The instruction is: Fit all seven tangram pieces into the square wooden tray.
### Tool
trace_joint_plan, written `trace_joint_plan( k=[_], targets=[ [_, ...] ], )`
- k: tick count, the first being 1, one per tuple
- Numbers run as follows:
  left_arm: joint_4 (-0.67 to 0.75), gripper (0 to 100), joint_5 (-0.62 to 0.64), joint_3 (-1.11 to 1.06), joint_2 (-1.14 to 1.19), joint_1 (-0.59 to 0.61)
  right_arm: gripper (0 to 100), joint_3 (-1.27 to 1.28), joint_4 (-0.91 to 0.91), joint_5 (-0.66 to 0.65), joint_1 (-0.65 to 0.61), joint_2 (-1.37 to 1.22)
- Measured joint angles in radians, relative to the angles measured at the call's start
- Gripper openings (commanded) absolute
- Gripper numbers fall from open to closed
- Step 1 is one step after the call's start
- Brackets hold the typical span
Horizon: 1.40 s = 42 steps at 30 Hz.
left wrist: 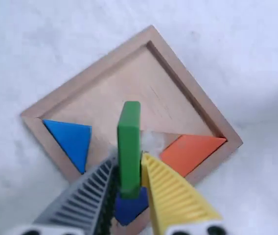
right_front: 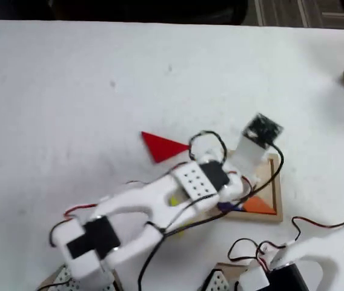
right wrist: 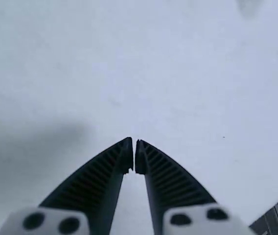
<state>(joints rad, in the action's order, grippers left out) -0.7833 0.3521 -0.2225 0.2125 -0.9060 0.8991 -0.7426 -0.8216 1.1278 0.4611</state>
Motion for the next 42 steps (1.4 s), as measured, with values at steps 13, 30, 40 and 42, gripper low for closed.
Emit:
trace_joint_plan(
  k=[13, 30, 40, 42],
  targets=[
    [-0.009, 27, 0.002, 0.054, 0.164, 0.012, 1.8, 0.000, 0.003, -0.020, 0.011, 0.000],
    [-0.305, 29, -0.037, 0.155, 0.166, 0.193, 1.8, 0.037, 0.003, -0.028, -0.031, 0.000],
    [-0.384, 29, -0.064, 0.137, 0.012, 0.215, 1.8, 0.037, 0.003, -0.028, -0.035, 0.000],
    [-0.385, 29, -0.095, 0.083, -0.081, 0.253, 1.8, 0.037, 0.003, -0.028, -0.055, 0.000]
  ],
)
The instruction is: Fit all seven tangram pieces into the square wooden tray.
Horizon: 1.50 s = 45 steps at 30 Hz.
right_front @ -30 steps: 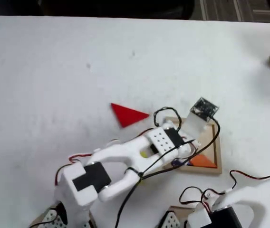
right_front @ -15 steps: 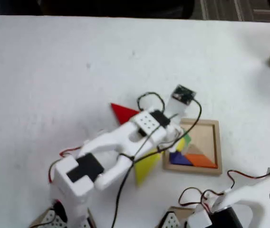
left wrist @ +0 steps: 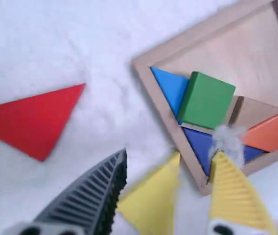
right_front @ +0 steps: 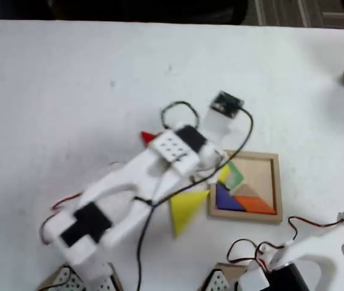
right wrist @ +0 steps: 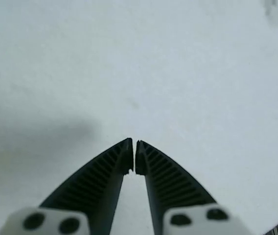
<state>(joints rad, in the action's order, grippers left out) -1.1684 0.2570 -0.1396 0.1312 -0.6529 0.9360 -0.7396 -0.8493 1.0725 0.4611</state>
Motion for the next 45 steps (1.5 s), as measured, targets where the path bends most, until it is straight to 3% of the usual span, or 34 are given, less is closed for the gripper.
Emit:
trace_joint_plan(
  k=[6, 8, 13, 17, 22, 28, 33, 45],
  targets=[
    [0.057, 28, -0.031, -0.213, -0.212, 0.235, 1.8, 0.000, -0.081, 0.000, -0.117, 0.000],
    [0.115, 24, -0.031, -0.302, -0.227, 0.322, 1.8, 0.000, -0.130, 0.009, -0.190, 0.000],
    [0.307, 3, -0.034, -0.499, -0.229, 0.549, 1.8, -0.063, -0.221, 0.172, -0.436, 0.000],
    [0.433, 4, -0.118, -0.554, -0.183, 0.680, 1.8, -0.098, -0.199, 0.336, -0.663, 0.000],
    [0.494, 2, -0.199, -0.555, -0.146, 0.694, 1.8, -0.098, -0.086, 0.474, -0.916, -0.012],
    [0.512, 2, -0.209, -0.555, -0.143, 0.694, 1.8, -0.098, 0.040, 0.522, -1.117, -0.180],
    [0.512, 2, -0.209, -0.555, -0.143, 0.694, 1.7, -0.110, 0.081, 0.516, -1.148, -0.284],
    [0.537, 2, -0.209, -0.555, -0.137, 0.694, 1.7, -0.114, -0.054, 0.396, -1.140, -0.282]
  ],
)
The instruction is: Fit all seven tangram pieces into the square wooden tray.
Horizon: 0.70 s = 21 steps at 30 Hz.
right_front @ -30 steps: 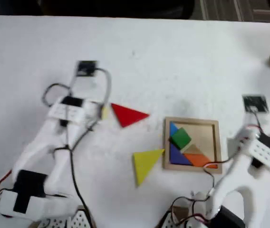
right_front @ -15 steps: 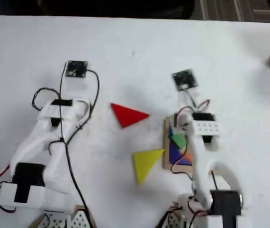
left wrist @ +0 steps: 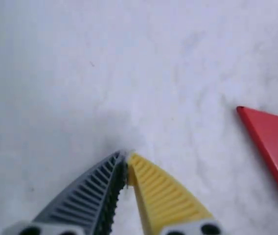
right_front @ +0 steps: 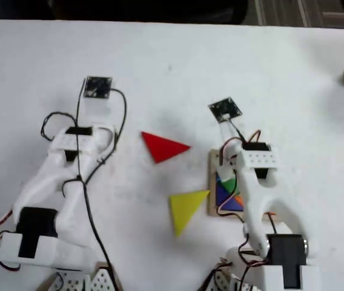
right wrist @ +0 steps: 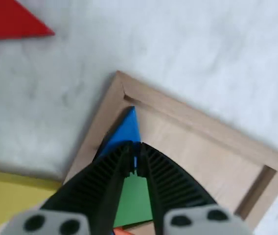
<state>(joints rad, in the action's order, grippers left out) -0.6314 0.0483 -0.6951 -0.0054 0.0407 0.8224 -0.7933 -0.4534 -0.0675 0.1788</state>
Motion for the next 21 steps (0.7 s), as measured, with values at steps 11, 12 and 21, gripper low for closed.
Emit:
trace_joint_plan(
  k=[11, 12, 21],
  targets=[
    [0.006, 2, 0.000, 0.000, 0.000, 0.000, 1.7, -0.031, -0.104, 0.003, 0.083, 0.152],
    [0.006, 2, 0.000, 0.000, 0.000, 0.000, 1.7, -0.031, -0.106, 0.011, 0.098, 0.173],
    [0.006, 2, 0.000, 0.000, 0.000, 0.000, 1.7, -0.037, -0.026, 0.023, 0.147, 0.081]
  ],
)
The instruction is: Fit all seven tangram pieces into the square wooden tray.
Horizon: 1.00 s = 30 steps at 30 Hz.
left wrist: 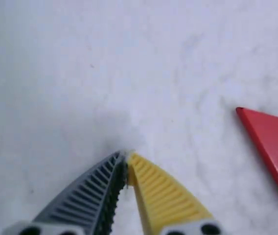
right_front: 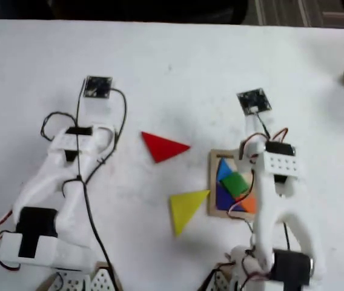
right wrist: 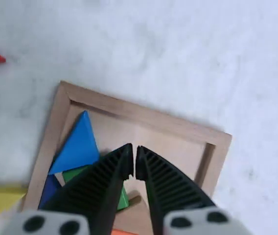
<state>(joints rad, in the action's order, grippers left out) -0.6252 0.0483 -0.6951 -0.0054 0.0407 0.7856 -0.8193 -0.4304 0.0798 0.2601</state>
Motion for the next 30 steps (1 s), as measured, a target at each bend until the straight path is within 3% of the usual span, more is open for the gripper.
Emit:
trace_joint_plan(
  k=[7, 17, 30],
  targets=[
    [0.000, 2, 0.000, 0.000, 0.000, 0.000, 1.7, -0.112, 0.031, 0.000, -0.068, -0.261],
    [0.000, 2, 0.000, 0.000, 0.000, 0.000, 1.7, -0.221, -0.114, 0.000, -0.169, -0.278],
    [0.000, 2, 0.000, 0.000, 0.000, 0.000, 1.7, -0.249, -0.206, -0.026, 0.055, -0.227]
  ],
)
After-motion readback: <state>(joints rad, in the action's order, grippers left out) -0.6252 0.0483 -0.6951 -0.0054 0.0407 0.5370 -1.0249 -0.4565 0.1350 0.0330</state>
